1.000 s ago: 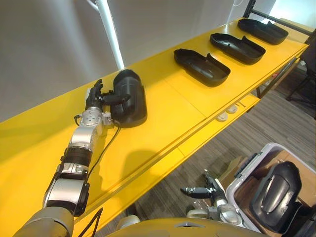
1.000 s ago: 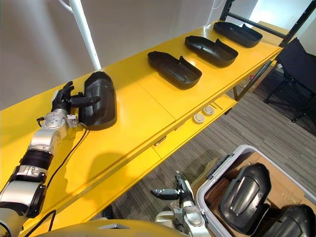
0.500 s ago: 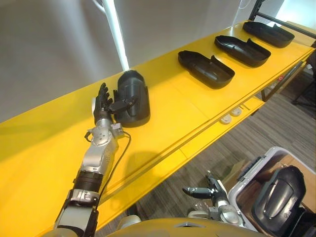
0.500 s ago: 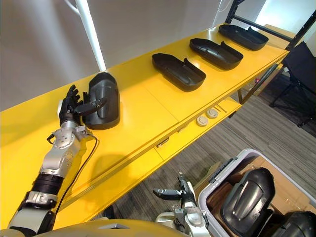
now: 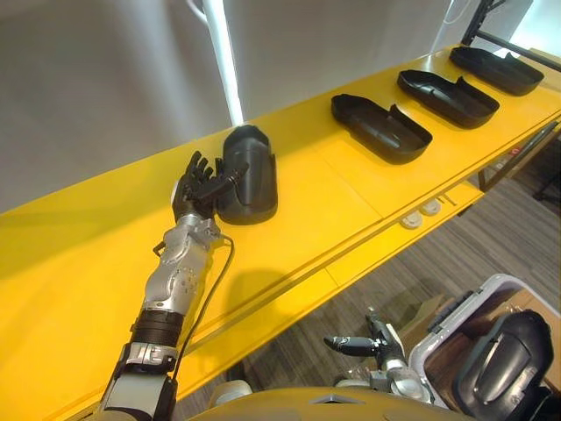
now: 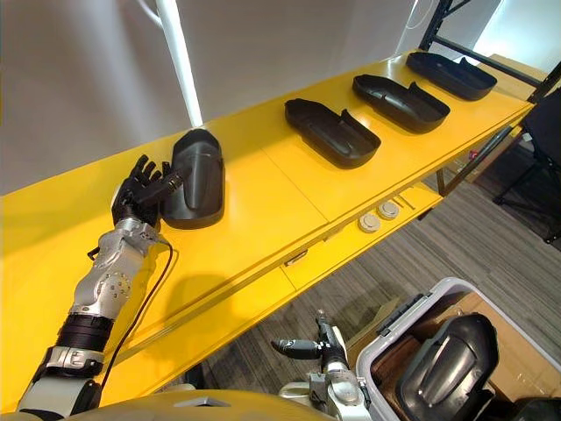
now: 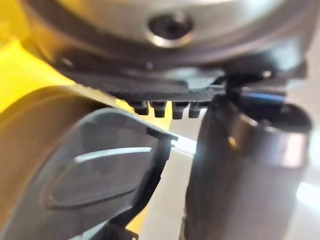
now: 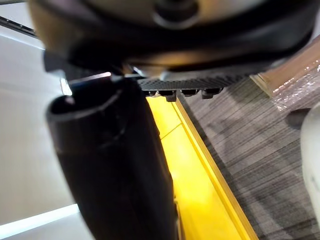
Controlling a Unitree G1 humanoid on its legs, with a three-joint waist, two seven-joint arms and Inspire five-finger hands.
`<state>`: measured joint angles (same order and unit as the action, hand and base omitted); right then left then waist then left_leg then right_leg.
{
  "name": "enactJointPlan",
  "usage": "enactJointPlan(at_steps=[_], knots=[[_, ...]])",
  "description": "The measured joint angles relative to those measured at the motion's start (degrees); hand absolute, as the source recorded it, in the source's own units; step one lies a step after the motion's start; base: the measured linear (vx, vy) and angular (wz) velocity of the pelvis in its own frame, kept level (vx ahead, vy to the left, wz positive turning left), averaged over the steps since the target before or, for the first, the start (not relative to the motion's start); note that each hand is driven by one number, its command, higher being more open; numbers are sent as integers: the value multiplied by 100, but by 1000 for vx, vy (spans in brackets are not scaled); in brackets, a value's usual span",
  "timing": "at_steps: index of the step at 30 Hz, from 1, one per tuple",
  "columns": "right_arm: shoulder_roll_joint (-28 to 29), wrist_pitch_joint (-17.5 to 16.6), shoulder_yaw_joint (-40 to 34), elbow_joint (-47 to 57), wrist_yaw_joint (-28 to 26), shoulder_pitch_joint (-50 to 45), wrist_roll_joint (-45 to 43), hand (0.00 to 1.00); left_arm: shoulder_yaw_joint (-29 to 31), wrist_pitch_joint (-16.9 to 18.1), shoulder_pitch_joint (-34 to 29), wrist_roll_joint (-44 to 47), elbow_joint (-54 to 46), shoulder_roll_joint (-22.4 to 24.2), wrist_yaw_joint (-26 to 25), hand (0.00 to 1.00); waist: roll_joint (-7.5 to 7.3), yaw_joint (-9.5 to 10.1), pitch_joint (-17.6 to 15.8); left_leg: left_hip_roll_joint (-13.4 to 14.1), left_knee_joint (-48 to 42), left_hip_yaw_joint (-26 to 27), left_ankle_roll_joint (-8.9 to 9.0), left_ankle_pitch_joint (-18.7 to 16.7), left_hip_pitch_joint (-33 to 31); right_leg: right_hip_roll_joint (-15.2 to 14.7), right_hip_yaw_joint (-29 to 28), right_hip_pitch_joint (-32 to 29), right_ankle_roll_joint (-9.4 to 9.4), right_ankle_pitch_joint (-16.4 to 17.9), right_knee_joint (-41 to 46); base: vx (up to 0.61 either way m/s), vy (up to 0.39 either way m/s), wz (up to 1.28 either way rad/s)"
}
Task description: Walk over and take three plastic housings, then place them on the shelf
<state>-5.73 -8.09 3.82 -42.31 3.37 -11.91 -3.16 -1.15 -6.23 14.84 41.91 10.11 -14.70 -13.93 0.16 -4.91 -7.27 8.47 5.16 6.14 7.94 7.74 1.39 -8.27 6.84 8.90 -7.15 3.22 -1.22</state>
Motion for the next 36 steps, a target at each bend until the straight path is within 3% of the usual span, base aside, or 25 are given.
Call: enactJointPlan(at_steps=[10, 21, 36], knots=[[52, 1, -97, -74, 19, 35, -2, 100, 3, -144, -109, 950, 1, -105, 480, 100, -5, -2, 17, 1, 0, 7, -1, 0, 1, -1, -3, -1, -11, -6, -8, 0, 0, 0], [59, 27, -109, -76, -20, 37, -1, 100, -162, -497, -105, 962, 55, -263, 1203, 100, 11, -19, 67, 6, -1, 103, 0, 0, 1, -8, -88, -62, -36, -26, -9, 0, 0, -3], [88, 27, -150, -197, -24, 93, -3, 100, -497, -684, 103, 1032, 315, -358, 1267, 100, 16, -112, 167, 5, -1, 127, -2, 1, 6, -13, -106, -74, -48, -35, -7, 0, 0, 0]])
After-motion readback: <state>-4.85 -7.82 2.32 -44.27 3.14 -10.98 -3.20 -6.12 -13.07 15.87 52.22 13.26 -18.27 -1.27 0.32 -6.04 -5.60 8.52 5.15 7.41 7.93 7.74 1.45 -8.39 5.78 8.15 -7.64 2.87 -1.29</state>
